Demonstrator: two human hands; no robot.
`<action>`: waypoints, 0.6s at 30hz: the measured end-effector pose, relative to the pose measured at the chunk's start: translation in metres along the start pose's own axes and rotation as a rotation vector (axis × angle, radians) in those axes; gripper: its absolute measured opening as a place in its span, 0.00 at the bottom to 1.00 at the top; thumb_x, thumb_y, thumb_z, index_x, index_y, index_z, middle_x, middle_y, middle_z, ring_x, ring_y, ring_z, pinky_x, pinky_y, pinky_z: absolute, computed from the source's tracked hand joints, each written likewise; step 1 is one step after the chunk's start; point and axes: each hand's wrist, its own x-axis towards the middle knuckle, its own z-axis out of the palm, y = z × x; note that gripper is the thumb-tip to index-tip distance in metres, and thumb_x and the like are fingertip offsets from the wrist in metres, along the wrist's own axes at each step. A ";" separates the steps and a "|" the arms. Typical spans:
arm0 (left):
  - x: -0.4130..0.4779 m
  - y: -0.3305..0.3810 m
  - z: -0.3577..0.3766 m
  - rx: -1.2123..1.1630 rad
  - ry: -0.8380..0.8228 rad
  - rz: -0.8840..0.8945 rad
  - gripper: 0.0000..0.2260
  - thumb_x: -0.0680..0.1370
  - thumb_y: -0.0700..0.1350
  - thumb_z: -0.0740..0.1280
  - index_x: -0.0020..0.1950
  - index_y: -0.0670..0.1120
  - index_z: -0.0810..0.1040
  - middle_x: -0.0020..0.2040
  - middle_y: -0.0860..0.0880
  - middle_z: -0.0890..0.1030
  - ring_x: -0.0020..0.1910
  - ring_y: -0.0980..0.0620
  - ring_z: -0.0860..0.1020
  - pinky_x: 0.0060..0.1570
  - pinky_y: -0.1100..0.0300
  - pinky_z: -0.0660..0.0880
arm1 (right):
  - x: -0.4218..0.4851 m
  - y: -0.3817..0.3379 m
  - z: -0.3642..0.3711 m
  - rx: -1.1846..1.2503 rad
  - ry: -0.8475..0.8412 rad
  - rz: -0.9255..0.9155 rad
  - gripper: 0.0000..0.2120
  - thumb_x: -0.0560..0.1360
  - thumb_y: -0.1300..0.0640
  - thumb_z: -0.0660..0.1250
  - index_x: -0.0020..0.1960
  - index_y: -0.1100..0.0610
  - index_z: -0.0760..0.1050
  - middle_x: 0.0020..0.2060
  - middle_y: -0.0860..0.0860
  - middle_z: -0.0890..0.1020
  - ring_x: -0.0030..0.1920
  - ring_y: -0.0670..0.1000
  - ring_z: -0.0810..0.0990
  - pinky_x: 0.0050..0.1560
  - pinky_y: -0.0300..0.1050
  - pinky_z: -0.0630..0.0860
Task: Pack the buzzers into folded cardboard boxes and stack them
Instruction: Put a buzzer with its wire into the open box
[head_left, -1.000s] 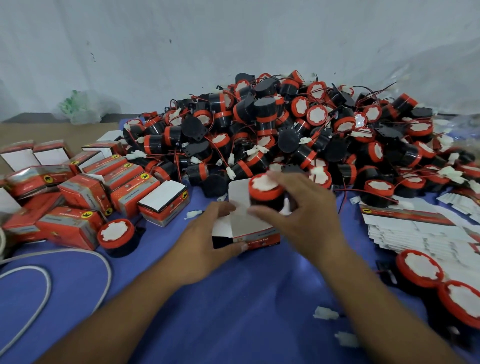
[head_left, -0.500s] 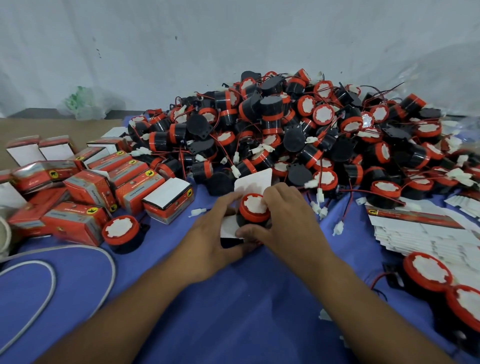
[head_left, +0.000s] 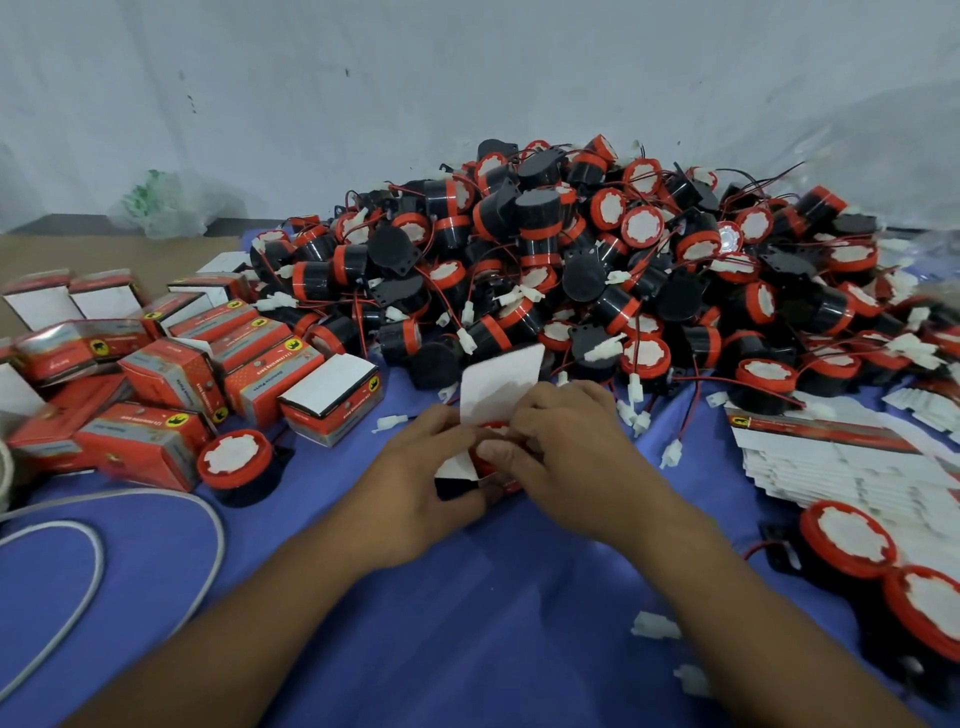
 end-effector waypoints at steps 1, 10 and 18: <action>0.000 0.001 0.000 -0.017 0.004 -0.004 0.21 0.73 0.42 0.75 0.65 0.52 0.78 0.61 0.56 0.75 0.60 0.57 0.75 0.59 0.62 0.72 | 0.000 0.002 -0.001 -0.020 0.012 0.000 0.16 0.80 0.41 0.62 0.45 0.49 0.83 0.46 0.45 0.76 0.49 0.48 0.72 0.65 0.50 0.61; -0.001 0.006 -0.007 -0.011 -0.002 -0.063 0.18 0.74 0.41 0.75 0.64 0.48 0.79 0.62 0.53 0.76 0.61 0.60 0.75 0.60 0.61 0.73 | -0.006 0.055 -0.039 0.525 0.336 0.531 0.16 0.80 0.54 0.67 0.67 0.52 0.75 0.55 0.50 0.82 0.50 0.45 0.80 0.52 0.44 0.77; -0.002 0.006 -0.007 0.008 0.006 -0.068 0.18 0.74 0.42 0.75 0.64 0.48 0.79 0.60 0.54 0.76 0.59 0.59 0.75 0.59 0.64 0.73 | -0.006 0.034 -0.038 0.907 0.282 0.107 0.07 0.77 0.66 0.70 0.53 0.58 0.77 0.44 0.52 0.87 0.48 0.51 0.86 0.50 0.42 0.81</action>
